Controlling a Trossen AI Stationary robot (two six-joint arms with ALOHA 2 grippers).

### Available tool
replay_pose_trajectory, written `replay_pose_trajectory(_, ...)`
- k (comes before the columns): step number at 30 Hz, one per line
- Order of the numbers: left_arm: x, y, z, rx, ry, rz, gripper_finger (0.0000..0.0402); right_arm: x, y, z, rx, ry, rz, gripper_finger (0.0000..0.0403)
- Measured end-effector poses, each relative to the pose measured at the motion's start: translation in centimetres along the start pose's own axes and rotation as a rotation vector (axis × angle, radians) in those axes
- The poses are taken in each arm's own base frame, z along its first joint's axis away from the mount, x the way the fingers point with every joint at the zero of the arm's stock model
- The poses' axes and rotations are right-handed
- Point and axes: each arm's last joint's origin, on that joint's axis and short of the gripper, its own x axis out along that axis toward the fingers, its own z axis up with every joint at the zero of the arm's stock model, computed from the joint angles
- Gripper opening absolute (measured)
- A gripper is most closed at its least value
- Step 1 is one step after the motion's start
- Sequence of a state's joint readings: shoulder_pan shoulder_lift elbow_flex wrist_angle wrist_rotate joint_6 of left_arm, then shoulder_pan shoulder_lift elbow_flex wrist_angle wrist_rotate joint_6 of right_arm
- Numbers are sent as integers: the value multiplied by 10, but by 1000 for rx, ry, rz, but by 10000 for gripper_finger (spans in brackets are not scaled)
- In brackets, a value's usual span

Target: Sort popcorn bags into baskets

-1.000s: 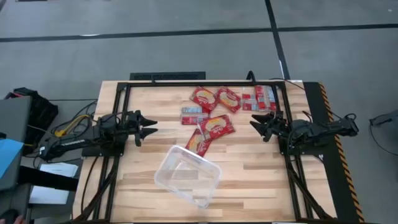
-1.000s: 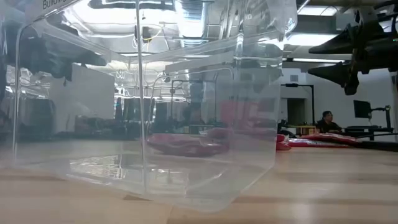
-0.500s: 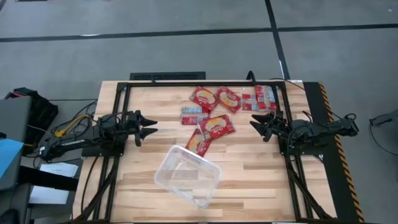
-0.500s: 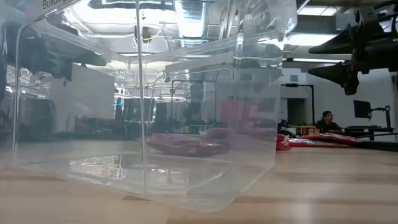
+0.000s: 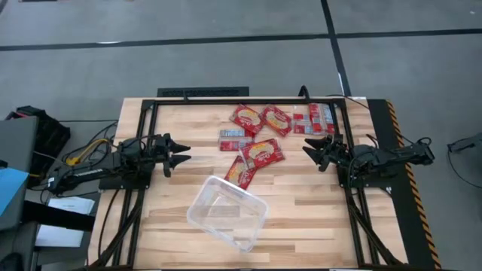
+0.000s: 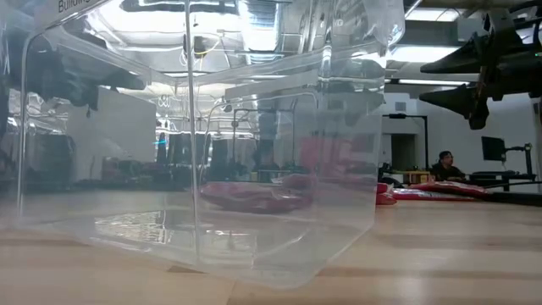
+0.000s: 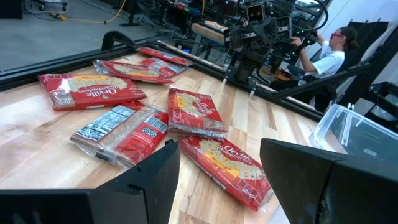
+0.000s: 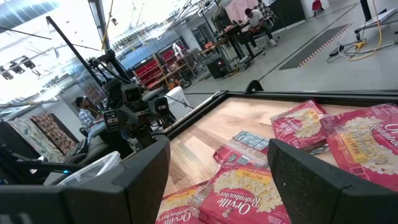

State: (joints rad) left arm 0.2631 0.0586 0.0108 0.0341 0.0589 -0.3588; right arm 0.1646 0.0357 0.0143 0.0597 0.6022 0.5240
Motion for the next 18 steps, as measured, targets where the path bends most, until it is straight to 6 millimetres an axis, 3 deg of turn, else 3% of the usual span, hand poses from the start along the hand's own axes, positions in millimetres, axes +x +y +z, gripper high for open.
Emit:
replay_pose_trajectory(10, 0, 0, 0, -2, -2, 3, 212, 0, 0, 0, 0, 0, 0, 295)
replay_pose_trajectory(18, 0, 0, 1, -159, -9, 8, 212, 0, 0, 0, 0, 0, 0, 295)
